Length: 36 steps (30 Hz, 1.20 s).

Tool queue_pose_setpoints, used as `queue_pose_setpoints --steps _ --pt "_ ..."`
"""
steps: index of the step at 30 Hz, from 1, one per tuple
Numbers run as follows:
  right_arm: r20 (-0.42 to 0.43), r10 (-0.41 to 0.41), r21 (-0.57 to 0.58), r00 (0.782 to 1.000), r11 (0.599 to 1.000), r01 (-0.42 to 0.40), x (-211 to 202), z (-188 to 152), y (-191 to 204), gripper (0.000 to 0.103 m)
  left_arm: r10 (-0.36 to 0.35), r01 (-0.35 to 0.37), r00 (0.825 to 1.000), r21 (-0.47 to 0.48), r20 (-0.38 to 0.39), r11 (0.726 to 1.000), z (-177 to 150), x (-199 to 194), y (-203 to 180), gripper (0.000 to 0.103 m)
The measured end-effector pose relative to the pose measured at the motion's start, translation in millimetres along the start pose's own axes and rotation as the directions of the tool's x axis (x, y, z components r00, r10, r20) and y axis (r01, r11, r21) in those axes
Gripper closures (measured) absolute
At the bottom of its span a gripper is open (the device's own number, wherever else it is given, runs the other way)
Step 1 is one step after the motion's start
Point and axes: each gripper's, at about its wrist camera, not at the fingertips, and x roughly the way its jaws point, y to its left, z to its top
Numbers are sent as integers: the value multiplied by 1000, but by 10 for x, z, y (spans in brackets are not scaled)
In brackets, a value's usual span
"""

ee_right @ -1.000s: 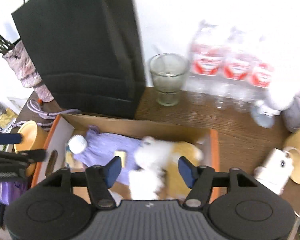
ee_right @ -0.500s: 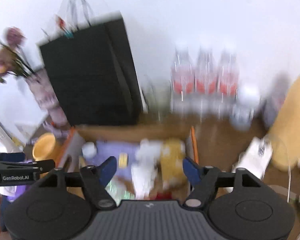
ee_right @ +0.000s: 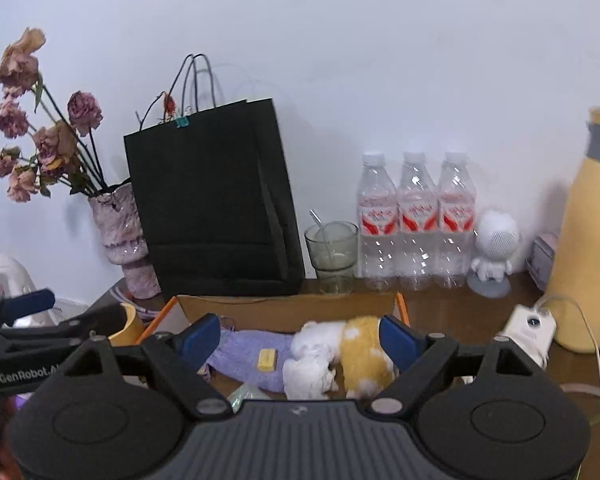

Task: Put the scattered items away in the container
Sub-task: 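Grasp the clear plastic packet with left tool while right tool grasps the black earphone cable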

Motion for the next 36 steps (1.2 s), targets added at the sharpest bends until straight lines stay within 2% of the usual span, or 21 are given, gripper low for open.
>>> queue_pose_setpoints --steps 4,5,7,8,11,13,15,17,19,23,26,28,31,35,36 --pt "21 30 37 999 999 -30 -371 -416 -39 17 -7 8 997 12 -79 1000 -326 -264 127 0" --pt "17 28 18 999 999 -28 -483 -535 -26 17 -25 25 997 4 -74 1000 -419 -387 169 0" --pt "27 6 -5 1000 1000 -6 -758 -812 -24 16 -81 81 997 1 -1 997 -684 -671 283 0" --pt "38 14 -12 999 1000 -14 -902 -959 -36 16 -71 71 997 25 22 997 -825 -791 321 0" --pt "47 17 -29 999 999 -16 -1269 -1345 -74 16 -5 5 1000 52 -10 999 -1118 -1033 417 0" --pt "38 6 -46 999 999 -5 -1440 -1541 -122 16 -26 26 999 6 -19 1000 -1321 -1180 504 0" --pt "20 2 -11 1000 1000 -2 -1515 -1669 -206 16 -51 50 997 -13 -55 999 -1436 -1184 530 0" --pt "-5 -2 20 1000 1000 2 -1496 -1728 -274 16 -56 57 994 6 -95 998 -1454 -1077 526 0" --pt "-8 -20 15 1000 1000 20 -1421 -1730 -266 17 -32 33 994 13 -109 999 -1450 -956 528 0" --pt "-18 35 -31 999 999 -35 -1188 -1632 -76 18 -45 44 989 -11 -140 999 -1441 -748 565 2" --pt "-44 68 -79 997 994 -71 -943 -1583 127 19 -96 93 982 -25 -160 995 -1424 -548 610 15" --pt "-70 99 -115 993 988 -107 -752 -1567 260 19 -95 93 976 -23 -198 995 -1392 -384 635 29" --pt "-117 111 -201 987 971 -133 -484 -1567 470 19 -89 86 965 -25 -246 996 -1374 -166 679 33" --pt "-136 113 -289 984 946 -149 -168 -1525 697 19 -85 74 957 -49 -278 996 -1402 1 735 36" --pt "-136 106 -303 985 942 -143 -74 -1512 738 19 -87 71 954 -65 -286 995 -1416 36 760 39"
